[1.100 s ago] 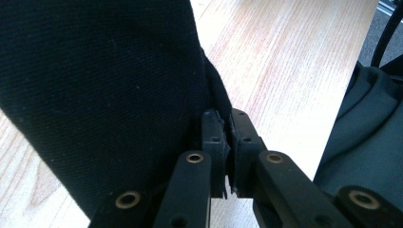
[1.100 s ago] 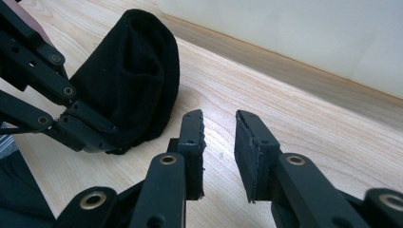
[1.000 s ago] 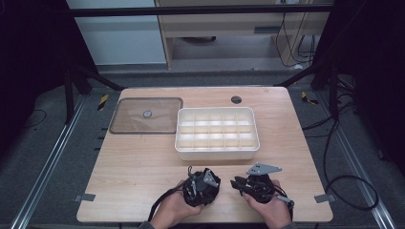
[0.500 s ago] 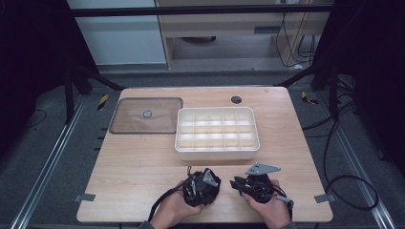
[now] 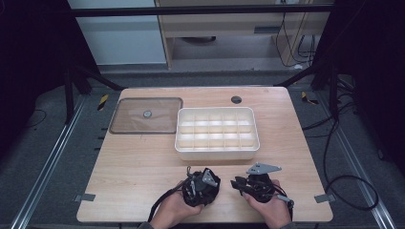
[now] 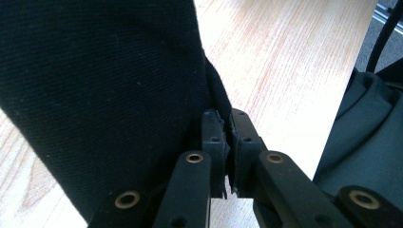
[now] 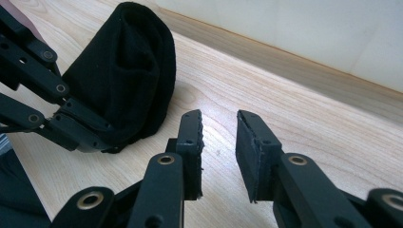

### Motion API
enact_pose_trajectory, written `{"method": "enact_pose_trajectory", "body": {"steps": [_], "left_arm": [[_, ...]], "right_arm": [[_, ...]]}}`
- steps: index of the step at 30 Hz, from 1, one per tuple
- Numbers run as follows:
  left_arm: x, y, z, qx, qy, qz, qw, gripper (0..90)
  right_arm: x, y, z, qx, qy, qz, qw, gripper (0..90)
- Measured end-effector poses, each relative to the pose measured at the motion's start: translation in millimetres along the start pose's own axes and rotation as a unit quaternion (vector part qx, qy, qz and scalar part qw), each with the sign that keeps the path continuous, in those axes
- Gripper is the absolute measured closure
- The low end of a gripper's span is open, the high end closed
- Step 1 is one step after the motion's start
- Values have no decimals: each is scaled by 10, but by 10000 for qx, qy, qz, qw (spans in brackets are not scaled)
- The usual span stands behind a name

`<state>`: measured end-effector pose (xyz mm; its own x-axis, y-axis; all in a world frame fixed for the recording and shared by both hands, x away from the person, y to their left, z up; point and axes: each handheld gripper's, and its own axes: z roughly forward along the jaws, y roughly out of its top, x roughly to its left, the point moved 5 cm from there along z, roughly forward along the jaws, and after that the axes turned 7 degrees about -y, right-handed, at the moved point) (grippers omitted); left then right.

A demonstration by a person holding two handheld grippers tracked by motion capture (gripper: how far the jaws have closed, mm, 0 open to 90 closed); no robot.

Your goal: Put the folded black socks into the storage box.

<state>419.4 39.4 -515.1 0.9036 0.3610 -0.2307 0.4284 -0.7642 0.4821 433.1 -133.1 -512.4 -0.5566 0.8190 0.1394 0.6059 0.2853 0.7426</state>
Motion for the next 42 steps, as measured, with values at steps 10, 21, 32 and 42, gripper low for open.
{"method": "enact_pose_trajectory", "body": {"steps": [10, 21, 32, 42], "left_arm": [[-65, 43, -90, -80, 5, 7, 10000, 857], [-26, 96, -163, -308, 257, -27, 9992, 728], [-31, 148, -263, -408, 493, 106, 9979, 618], [-4, 172, -348, -535, 571, 66, 9969, 539]], "right_arm": [[-3, -1, -8, -8, -4, 19, 10000, 703], [-9, -2, -5, -6, 3, 59, 10000, 670], [-24, -3, -10, -3, 7, 82, 10000, 646], [-9, -5, -9, 2, 23, 85, 10000, 626]]}}
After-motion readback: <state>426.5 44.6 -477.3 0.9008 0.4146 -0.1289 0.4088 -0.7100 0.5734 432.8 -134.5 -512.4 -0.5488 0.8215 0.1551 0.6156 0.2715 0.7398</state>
